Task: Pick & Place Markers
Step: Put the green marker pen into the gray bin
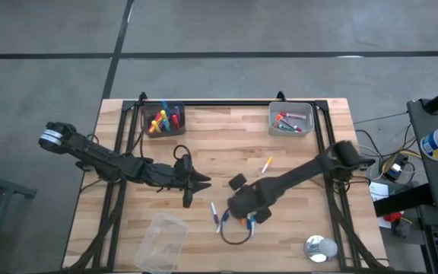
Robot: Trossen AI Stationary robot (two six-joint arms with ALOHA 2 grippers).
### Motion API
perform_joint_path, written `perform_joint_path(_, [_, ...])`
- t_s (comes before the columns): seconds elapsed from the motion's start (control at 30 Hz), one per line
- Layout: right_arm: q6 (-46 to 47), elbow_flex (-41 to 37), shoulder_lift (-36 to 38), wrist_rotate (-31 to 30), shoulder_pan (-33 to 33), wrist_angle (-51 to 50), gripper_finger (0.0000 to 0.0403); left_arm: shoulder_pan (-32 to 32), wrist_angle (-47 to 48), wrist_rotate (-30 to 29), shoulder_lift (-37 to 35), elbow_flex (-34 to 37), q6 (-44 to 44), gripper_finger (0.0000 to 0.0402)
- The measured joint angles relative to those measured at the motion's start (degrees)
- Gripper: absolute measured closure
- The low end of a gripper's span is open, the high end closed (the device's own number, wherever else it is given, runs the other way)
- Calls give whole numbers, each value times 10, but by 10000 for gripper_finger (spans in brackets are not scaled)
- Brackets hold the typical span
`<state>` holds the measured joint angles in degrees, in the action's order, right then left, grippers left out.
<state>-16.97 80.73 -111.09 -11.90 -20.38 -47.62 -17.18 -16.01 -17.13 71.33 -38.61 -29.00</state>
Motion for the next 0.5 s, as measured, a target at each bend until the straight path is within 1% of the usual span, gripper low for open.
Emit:
perform_joint_path(0.07, [-26, 28, -27, 0, 0, -17, 292, 0, 4, 2, 0, 8, 0, 296])
perform_joint_path(0.17, [-61, 53, -46, -1, 2, -27, 285, 0, 3, 4, 0, 16, 0, 296])
perform_joint_path(0.33, [-100, 57, -50, -3, 6, -21, 272, -2, 3, 15, 0, 22, -1, 296])
perform_joint_path(0.5, [-149, 42, -50, -12, 10, 0, 264, -3, 2, 21, 0, 23, -1, 296])
